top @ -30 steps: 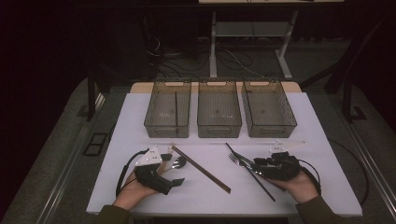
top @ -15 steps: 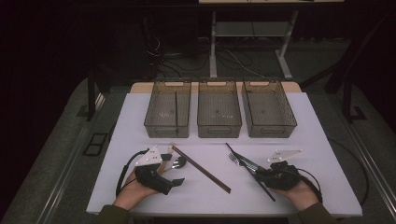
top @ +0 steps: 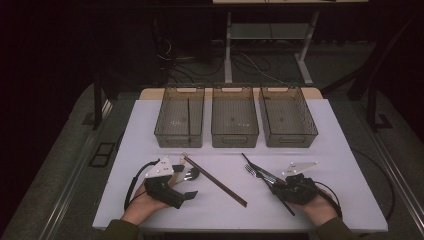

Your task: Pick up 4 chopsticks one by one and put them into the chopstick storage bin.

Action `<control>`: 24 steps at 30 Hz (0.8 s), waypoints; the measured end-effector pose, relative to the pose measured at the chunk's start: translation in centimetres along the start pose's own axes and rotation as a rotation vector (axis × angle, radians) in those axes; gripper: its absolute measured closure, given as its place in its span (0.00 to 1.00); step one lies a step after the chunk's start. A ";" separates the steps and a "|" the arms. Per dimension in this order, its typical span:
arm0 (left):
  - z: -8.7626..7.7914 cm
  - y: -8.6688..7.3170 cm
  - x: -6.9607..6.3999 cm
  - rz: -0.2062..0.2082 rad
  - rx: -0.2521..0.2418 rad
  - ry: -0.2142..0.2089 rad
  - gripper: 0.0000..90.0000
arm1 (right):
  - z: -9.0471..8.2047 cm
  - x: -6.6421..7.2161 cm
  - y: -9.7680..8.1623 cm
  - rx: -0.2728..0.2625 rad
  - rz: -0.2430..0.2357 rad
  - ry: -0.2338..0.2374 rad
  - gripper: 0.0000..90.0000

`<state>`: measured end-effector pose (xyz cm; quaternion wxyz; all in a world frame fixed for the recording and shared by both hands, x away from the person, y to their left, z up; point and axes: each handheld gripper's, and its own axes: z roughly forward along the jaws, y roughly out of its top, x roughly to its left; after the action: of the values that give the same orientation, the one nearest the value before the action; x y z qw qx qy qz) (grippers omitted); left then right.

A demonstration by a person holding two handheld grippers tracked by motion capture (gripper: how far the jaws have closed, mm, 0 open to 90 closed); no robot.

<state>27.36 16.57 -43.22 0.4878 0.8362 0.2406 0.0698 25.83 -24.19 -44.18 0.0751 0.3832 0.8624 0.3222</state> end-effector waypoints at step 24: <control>0.0 0.0 0.0 0.006 0.004 -0.001 0.01 | 0.1 -0.2 0.0 0.001 0.078 -0.018 0.94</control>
<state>27.38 16.57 -43.20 0.4862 0.8378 0.2379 0.0707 25.99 -24.31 -44.26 0.0699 0.4193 0.8463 0.3210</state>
